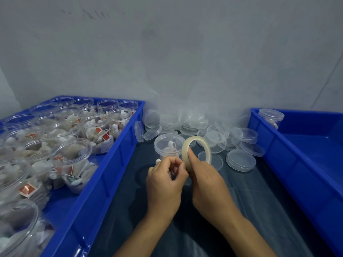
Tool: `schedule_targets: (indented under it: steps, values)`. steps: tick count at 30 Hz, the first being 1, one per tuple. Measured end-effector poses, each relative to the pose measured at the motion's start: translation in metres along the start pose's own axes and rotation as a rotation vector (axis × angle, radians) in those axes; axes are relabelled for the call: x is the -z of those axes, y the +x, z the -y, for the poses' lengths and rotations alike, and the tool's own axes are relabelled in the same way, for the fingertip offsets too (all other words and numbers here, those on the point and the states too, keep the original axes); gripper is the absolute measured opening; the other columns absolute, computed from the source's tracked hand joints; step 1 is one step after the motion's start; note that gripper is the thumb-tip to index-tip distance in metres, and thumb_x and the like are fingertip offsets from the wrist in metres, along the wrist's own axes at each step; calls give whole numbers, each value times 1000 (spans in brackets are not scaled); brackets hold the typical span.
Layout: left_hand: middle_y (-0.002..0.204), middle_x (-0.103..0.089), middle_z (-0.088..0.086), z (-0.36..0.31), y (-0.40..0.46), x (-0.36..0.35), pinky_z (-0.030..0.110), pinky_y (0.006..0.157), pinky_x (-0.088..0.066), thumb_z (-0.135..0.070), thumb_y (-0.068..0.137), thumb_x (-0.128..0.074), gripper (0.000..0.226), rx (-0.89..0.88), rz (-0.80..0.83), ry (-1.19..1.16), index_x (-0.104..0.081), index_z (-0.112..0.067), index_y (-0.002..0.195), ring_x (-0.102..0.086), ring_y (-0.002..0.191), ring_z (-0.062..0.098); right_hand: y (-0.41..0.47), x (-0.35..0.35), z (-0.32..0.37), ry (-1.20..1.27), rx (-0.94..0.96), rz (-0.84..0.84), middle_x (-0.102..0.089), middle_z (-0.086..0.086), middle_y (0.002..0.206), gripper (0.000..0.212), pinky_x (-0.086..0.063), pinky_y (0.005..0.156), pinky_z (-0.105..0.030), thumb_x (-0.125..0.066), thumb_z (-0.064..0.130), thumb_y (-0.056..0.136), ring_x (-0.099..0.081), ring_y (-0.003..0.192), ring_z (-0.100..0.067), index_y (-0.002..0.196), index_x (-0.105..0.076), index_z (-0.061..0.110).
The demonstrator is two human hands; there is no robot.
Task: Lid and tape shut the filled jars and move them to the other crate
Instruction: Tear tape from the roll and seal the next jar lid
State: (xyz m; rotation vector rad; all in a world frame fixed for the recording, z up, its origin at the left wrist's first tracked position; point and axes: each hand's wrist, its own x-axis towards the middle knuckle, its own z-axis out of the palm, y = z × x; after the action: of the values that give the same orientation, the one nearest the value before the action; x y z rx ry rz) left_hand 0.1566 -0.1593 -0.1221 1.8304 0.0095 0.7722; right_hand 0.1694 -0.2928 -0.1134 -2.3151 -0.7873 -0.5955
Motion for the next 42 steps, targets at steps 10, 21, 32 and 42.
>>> schedule_targets:
  steps: [10, 21, 32, 42]
  values:
    - [66, -56, -7, -3, -1, 2, 57, 69, -51, -23, 82, -65, 5, -7, -17, 26, -63, -19, 79, -55, 64, 21, -1, -4, 3, 23, 10, -10, -69, -5, 96, 88, -56, 73, -43, -54, -3, 79, -62, 82, -26, 162, -32, 15]
    - [92, -70, -12, -4, -4, -1, 17, 69, -51, -16, 93, -79, 18, -89, -51, -72, -75, -28, 104, -67, 81, 17, 1, 2, 8, 34, -52, -95, -72, 5, 101, 75, -55, 75, -32, -53, 11, 92, -62, 87, -13, 163, -33, 21]
    - [83, -76, -14, -1, -7, -7, 22, 68, -55, -13, 89, -84, 21, 8, -99, -183, -82, -32, 96, -70, 75, 19, 3, -4, 9, -222, -12, -100, -69, -3, 86, 94, -55, 68, -35, -78, -17, 64, -63, 73, -21, 152, -45, -7]
    - [88, -81, -8, -1, 0, -7, 18, 79, -58, -9, 91, -81, 16, 243, -32, -362, -84, -25, 91, -78, 87, 9, 3, 2, 9, -182, -25, -87, -70, 1, 90, 93, -49, 73, -27, -77, -15, 66, -63, 77, -18, 153, -46, -3]
